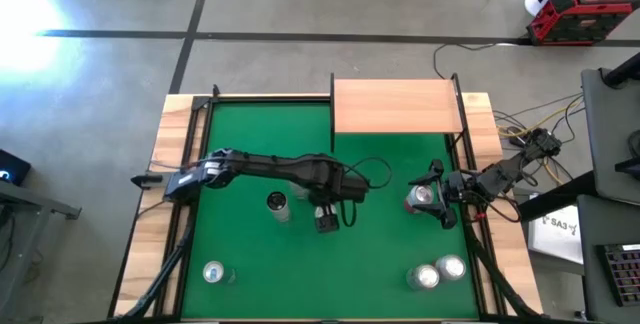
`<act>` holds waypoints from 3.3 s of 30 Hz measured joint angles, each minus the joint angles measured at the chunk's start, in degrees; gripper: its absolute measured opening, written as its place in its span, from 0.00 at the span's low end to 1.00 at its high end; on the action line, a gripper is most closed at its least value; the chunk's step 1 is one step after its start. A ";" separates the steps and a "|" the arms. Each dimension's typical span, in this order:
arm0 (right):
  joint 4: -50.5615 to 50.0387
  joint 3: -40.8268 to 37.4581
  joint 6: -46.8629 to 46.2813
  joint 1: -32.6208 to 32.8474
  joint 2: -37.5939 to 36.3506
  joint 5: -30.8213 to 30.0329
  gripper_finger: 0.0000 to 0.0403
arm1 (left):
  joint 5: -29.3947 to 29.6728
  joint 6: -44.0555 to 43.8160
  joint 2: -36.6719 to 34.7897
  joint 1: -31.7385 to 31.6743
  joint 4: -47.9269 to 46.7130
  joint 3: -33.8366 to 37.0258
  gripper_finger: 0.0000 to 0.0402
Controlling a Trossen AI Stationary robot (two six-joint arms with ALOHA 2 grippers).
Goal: Place canned beverage on shelf
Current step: Move the left red-silver soda can to the center of the table, then move the bottom blue soda can to the middle left of the table
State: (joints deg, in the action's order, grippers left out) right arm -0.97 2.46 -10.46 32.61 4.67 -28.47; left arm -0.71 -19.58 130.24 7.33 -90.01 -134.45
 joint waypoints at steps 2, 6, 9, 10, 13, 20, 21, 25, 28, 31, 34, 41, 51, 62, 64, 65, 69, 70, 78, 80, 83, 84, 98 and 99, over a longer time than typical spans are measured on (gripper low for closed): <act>-0.01 0.01 0.00 0.01 0.00 0.00 0.78 | 0.02 -0.82 -1.27 -0.14 -0.03 0.58 0.91; 0.00 0.01 0.00 0.00 0.00 0.00 0.78 | 0.14 -2.43 -5.37 -0.26 0.03 2.54 0.87; 0.00 0.00 0.00 0.01 0.00 0.00 0.78 | 0.96 -5.13 -10.06 -0.28 0.02 6.03 0.87; 0.00 0.01 0.00 0.01 0.00 0.00 0.78 | 1.55 -6.75 -11.97 -0.28 0.05 7.83 0.86; 0.00 0.01 0.00 -0.01 0.00 0.01 0.78 | 2.80 -14.01 -18.60 -0.26 0.06 15.04 0.86; 0.00 0.00 0.00 0.01 0.00 0.01 0.78 | -0.76 -43.20 -35.35 1.66 -0.01 34.29 0.86; -0.01 0.02 0.00 -0.01 -0.01 0.00 0.78 | -1.89 -48.63 -37.51 2.45 -0.05 36.79 0.86; 0.00 0.00 0.01 0.00 0.00 0.00 0.78 | -4.26 -72.68 -45.28 7.02 -0.07 45.92 0.86; 0.00 0.00 0.00 0.00 0.00 0.00 0.78 | -4.91 -90.43 -49.07 11.85 0.44 51.38 0.86; 0.00 0.00 0.00 -0.01 0.00 0.00 0.78 | -6.01 -103.44 -51.21 17.16 2.66 55.21 0.86; 0.00 0.02 0.01 -0.01 0.00 0.00 0.78 | -6.31 -113.08 -51.78 22.37 4.62 57.31 0.86; 0.00 0.02 0.00 0.00 0.00 0.00 0.78 | -5.56 -130.78 -49.85 34.54 9.74 59.10 0.86; 0.00 0.02 0.00 0.01 0.00 0.00 0.78 | -4.13 -139.98 -43.02 43.87 14.21 59.04 0.86; -0.02 0.02 0.00 -0.01 0.00 0.00 0.78 | -1.44 -140.40 -36.80 47.94 15.57 57.09 0.86; 0.00 0.02 0.00 -0.01 0.00 -0.02 0.78 | -0.90 -140.44 -36.09 48.02 15.77 57.09 0.86; 0.00 0.00 0.00 0.01 0.00 0.00 0.78 | -0.75 -140.44 -35.83 48.00 15.87 57.09 0.86; -0.01 0.02 0.00 0.01 0.00 0.00 0.78 | -0.48 -140.44 -35.02 47.98 17.24 57.09 0.85; 0.00 0.01 0.00 0.00 0.00 -0.01 0.78 | -0.17 -140.41 -34.89 47.98 17.63 57.09 0.84; 0.00 0.02 0.00 0.01 0.00 0.00 0.78 | 0.05 -137.78 -33.47 48.00 18.45 57.09 0.70; 0.00 0.01 0.00 0.00 0.00 0.00 0.78 | 0.00 -136.75 -33.33 48.02 18.25 57.09 0.63; -0.02 0.00 0.00 0.00 0.00 -0.01 0.78 | -0.02 -135.59 -33.24 48.00 18.09 57.07 0.54; -0.01 0.01 0.01 0.01 0.00 0.00 0.78 | 0.00 -135.47 -33.24 48.01 18.07 57.07 0.53; 0.00 0.02 0.02 0.01 0.00 -0.02 0.78 | 0.46 -137.67 -32.98 44.91 18.44 55.52 0.53; 0.00 0.02 0.02 0.01 0.00 0.00 0.78 | 0.53 -136.98 -32.98 44.23 18.46 55.15 0.53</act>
State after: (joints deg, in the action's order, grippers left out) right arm -0.97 2.48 -10.44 32.62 4.67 -28.47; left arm -0.18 -156.56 97.25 51.56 -71.55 -79.31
